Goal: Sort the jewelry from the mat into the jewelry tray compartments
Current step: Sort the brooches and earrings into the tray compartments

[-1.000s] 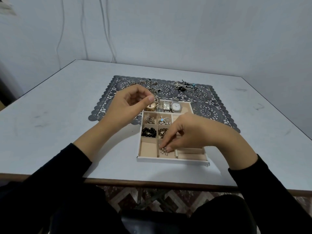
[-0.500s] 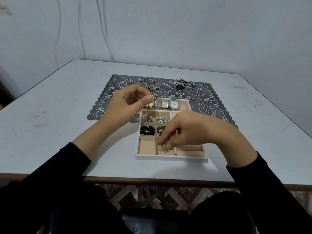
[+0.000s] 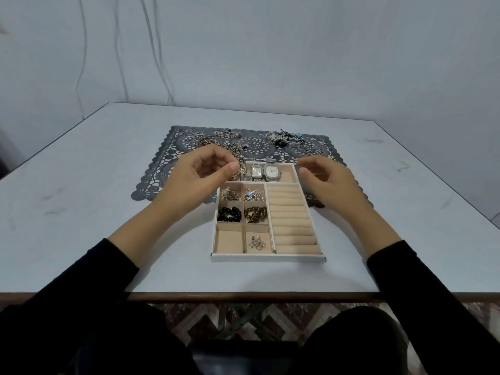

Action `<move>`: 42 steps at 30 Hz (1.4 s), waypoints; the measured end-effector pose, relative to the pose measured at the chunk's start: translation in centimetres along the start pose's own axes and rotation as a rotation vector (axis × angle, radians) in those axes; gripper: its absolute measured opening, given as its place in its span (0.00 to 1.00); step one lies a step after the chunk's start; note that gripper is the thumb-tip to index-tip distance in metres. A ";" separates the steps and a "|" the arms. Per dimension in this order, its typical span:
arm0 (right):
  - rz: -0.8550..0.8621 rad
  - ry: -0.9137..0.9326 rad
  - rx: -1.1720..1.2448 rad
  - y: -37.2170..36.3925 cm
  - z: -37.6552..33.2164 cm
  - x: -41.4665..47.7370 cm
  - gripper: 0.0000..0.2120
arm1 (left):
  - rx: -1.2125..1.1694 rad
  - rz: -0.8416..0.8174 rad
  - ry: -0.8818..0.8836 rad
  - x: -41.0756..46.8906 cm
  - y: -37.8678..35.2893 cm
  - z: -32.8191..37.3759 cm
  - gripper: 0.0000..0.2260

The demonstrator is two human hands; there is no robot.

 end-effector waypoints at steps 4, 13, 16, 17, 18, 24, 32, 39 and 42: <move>0.018 0.081 -0.272 -0.3 1.9 -0.1 0.17 | 0.010 -0.006 0.000 -0.1 0.0 0.0 0.01; -0.104 0.096 -0.430 -1.7 3.8 -0.7 0.15 | -0.011 -0.113 0.040 -0.9 -0.9 0.4 0.00; -0.113 0.090 -0.431 -1.8 3.9 -0.6 0.15 | -0.008 -0.174 0.055 -1.2 -1.2 0.5 0.01; -0.116 0.090 -0.431 -1.8 4.0 -0.6 0.15 | -0.008 -0.200 0.063 -1.4 -1.3 0.5 0.02; -0.118 0.088 -0.429 -1.8 4.1 -0.6 0.15 | -0.003 -0.233 0.071 -1.5 -1.3 0.4 0.03; -0.119 0.099 -0.416 -1.8 4.1 -0.6 0.14 | 0.117 -0.491 0.093 -2.7 -1.1 0.3 0.06; -0.116 0.099 -0.411 -1.8 3.9 -0.6 0.14 | 0.413 -0.753 0.004 -3.7 -1.5 1.2 0.03; -0.112 0.100 -0.403 -1.8 4.0 -0.4 0.15 | 0.627 -0.835 -0.107 -4.2 -2.7 1.2 0.03; -0.118 0.103 -0.404 -1.9 4.1 -0.4 0.15 | 0.664 -0.846 -0.133 -4.3 -2.8 0.8 0.04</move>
Point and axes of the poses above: each hand's wrist, its own x-axis towards the middle knuckle, its own y-axis out of the back of the hand, z = x × y, the point moved 8 cm from there along x, towards the middle knuckle, and after that the axes turned 15 degrees about z, right-handed, at the moved point
